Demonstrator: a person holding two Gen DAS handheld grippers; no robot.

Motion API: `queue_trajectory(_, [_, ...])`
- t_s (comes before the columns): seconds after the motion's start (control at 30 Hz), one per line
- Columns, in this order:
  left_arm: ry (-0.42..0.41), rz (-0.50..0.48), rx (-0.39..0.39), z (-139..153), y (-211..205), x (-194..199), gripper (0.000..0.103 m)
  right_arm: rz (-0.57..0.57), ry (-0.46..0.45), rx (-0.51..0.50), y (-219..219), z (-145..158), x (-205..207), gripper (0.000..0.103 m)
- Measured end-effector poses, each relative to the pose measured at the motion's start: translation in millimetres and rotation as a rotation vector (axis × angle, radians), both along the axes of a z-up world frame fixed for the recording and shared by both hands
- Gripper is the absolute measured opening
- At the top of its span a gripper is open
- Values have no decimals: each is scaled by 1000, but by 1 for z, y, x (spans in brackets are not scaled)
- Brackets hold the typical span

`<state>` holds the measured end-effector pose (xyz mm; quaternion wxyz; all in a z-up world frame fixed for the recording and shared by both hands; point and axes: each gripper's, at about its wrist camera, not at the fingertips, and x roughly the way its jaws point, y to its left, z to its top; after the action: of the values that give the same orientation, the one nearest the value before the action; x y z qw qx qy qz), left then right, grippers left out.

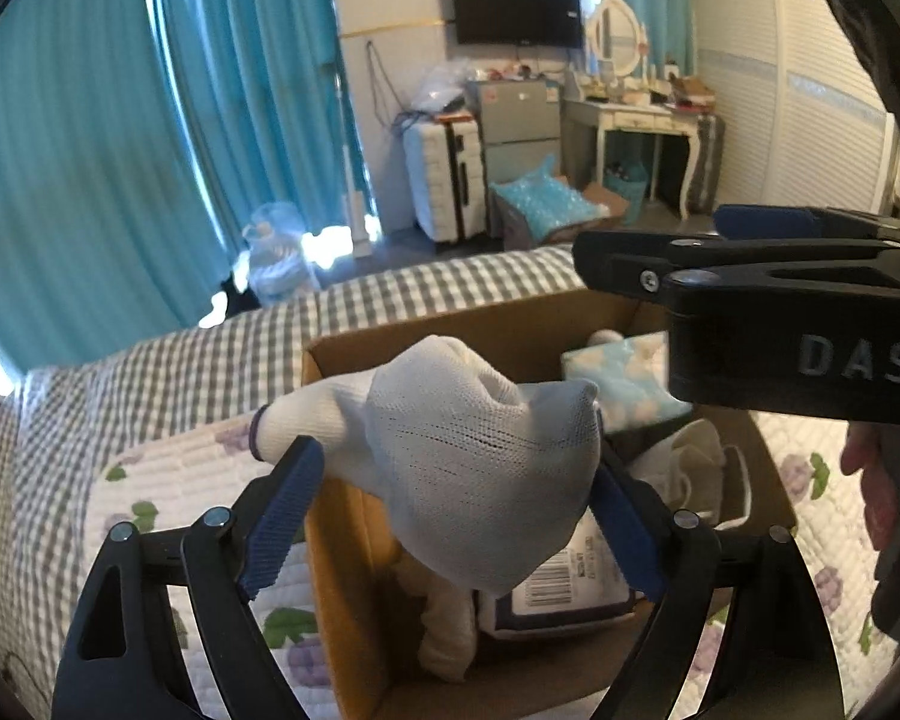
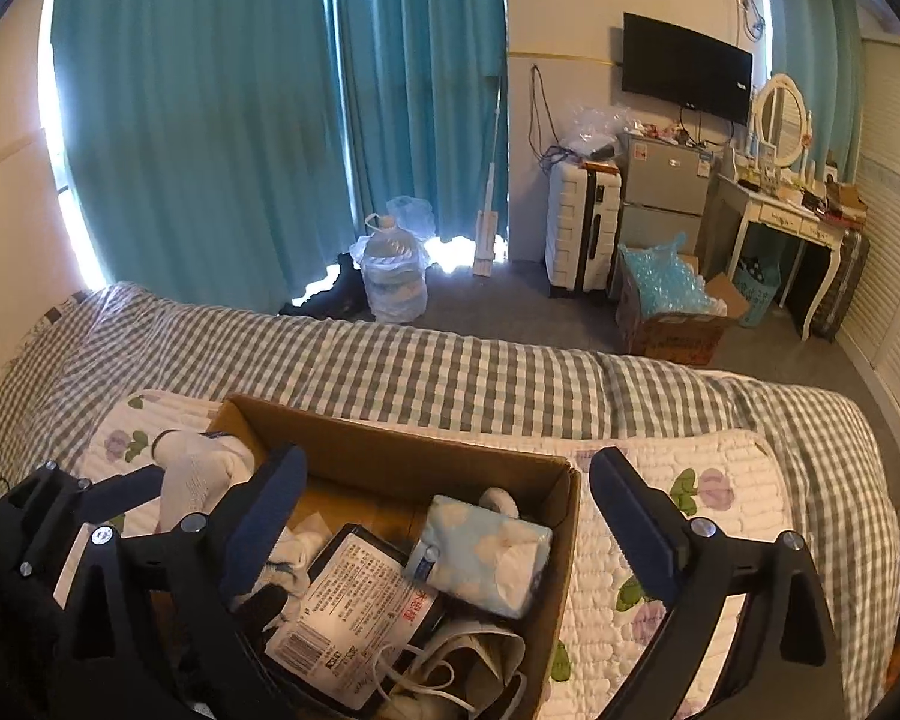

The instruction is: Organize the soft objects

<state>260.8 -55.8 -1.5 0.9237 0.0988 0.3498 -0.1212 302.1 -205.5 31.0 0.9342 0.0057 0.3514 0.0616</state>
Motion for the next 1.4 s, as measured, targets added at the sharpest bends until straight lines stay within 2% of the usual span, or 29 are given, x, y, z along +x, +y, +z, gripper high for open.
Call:
queue_trajectory(0.2, [-10, -1, -36, 7, 6, -3, 87, 87, 18, 25, 3, 5, -16, 96])
queue_trajectory(0.37, [-10, 2, -58, 17, 8, -7, 87, 59, 14, 45, -2, 10, -25, 96])
queue_trajectory(0.5, [-38, 14, -57, 35, 12, -15, 87, 40, -6, 49, -9, 28, -35, 96])
queue_trajectory(0.67, [-85, 36, -70, 69, 23, -38, 87, 27, -61, 54, -15, 69, -63, 96])
queue_trajectory(0.83, [-188, 66, -60, 114, 35, -85, 87, 20, -159, 66, -21, 130, -113, 96])
queue_trajectory(0.93, [-258, 91, -84, 142, 43, -119, 88, 18, -228, 60, -21, 162, -149, 103])
queue_trajectory(1.0, [-299, 102, -94, 157, 49, -139, 94, 22, -276, 46, -21, 183, -180, 103])
queue_trajectory(1.03, [-328, 115, -98, 165, 51, -153, 103, 26, -291, 38, -21, 189, -192, 103])
queue_trajectory(1.07, [-366, 127, -111, 172, 54, -169, 103, 24, -315, 26, -21, 196, -210, 103])
queue_trajectory(1.23, [-446, 127, -138, 179, 56, -212, 103, 24, -385, 37, -25, 200, -266, 103])
queue_trajectory(1.4, [-458, 142, -130, 154, 51, -229, 103, 12, -389, 33, -22, 166, -290, 103])
